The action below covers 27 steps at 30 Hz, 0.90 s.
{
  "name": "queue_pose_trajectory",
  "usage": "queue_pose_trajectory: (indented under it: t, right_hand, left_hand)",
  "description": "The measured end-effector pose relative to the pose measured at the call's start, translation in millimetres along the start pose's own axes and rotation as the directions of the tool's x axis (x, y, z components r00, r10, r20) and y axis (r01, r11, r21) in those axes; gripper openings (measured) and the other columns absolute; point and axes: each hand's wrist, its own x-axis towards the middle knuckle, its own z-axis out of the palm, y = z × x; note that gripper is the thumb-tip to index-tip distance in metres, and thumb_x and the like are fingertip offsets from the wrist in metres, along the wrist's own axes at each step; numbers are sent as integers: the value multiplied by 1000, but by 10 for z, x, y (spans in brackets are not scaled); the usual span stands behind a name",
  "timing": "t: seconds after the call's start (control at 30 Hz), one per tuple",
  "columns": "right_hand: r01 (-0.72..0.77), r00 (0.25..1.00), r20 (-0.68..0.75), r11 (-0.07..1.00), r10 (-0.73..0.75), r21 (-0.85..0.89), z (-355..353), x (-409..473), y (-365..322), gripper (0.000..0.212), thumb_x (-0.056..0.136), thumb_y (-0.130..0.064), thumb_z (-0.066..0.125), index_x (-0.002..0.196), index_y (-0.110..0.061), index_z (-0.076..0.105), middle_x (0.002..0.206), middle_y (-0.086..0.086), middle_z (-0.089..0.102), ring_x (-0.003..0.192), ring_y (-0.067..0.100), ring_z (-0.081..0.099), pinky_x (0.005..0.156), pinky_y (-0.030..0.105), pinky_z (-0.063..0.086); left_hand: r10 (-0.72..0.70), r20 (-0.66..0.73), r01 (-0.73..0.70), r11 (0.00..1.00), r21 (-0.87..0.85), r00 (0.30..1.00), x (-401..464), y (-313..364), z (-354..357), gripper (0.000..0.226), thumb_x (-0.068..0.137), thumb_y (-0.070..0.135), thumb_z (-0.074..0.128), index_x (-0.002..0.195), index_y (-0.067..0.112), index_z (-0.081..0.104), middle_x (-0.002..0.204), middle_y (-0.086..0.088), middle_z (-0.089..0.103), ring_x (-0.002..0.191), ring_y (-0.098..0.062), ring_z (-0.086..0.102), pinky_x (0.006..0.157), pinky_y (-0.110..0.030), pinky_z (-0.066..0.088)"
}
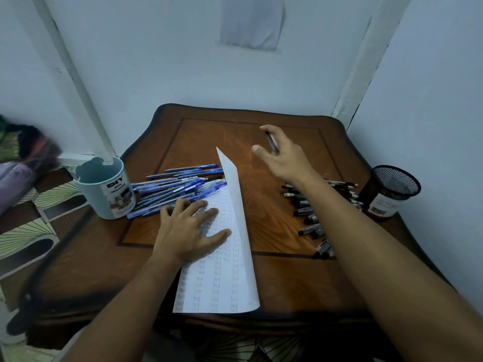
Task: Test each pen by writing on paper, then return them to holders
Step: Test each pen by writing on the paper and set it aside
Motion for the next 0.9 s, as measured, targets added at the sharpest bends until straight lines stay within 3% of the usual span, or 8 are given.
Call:
queue_pose_trajectory:
  t: [0.1,0.17,0.23,0.37,0.57,0.7,0.83,0.9]
  right_hand:
    - [61,989,138,989,-43,-132,138,-41,-206,74,86,-61,66,149,-35,35,101,-13,57,83,1,53,79,27,46]
    - [60,981,195,961,-7,-270,255,-60,-234,86,79,-68,68,150,-37,30,136,3,57,114,21,59,96,41,51]
    - [31,980,196,951,32,-308,337,-99,-262,88,79,-75,61,151,-37,28,151,7,46,132,29,50,104,48,47]
    - [36,992,130,964,-1,-265,419,-147,-397,91,76,-81,57,150,-38,27,148,7,49,128,29,53,101,51,49]
    - [48,977,207,907,44,-418,423,-108,-317,87,83,-43,78,150,-39,23,134,9,55,113,29,58,93,45,52]
    - [26,961,237,804,144,-593,265,-144,-88,80,87,0,67,151,-28,29,127,12,60,95,27,59,74,37,52]
    - [-4,915,280,700,291,-714,177,-242,75,57,89,-5,65,141,-15,45,131,16,59,111,33,60,87,40,54]
    - [-67,884,306,742,355,-667,180,-261,124,52,91,-9,65,140,-16,47,132,14,59,105,30,62,80,37,54]
  left_hand:
    - [-6,10,6,1000,0,1000,4,-8,3,111,61,97,-10,140,45,48,153,15,39,141,-17,25,111,-54,19]
    - [-4,20,4,1000,-1,1000,-2,1,-12,116,57,97,-15,140,45,47,154,15,38,142,-17,24,113,-55,18]
    - [-4,16,4,1000,-5,1000,-6,16,-30,120,54,97,-19,140,45,47,155,14,38,142,-18,25,113,-55,18]
    - [0,17,-1,1000,16,1000,-3,36,-55,121,54,96,-19,141,44,46,155,13,36,142,-18,25,113,-53,19]
    - [3,-8,-3,1000,19,1000,-14,11,-22,97,68,94,6,138,44,51,151,14,42,137,-15,27,105,-50,23]
    - [15,-30,-15,1000,11,999,-14,-15,-8,90,72,92,13,134,43,55,149,14,45,134,-16,30,102,-50,24]
    - [12,-56,-12,1000,9,998,-26,-17,15,87,72,92,15,132,43,57,147,14,47,133,-15,31,101,-49,25]
    - [11,-63,-9,1000,23,998,-26,-14,21,86,73,92,16,132,44,57,146,15,48,132,-15,32,100,-48,24]
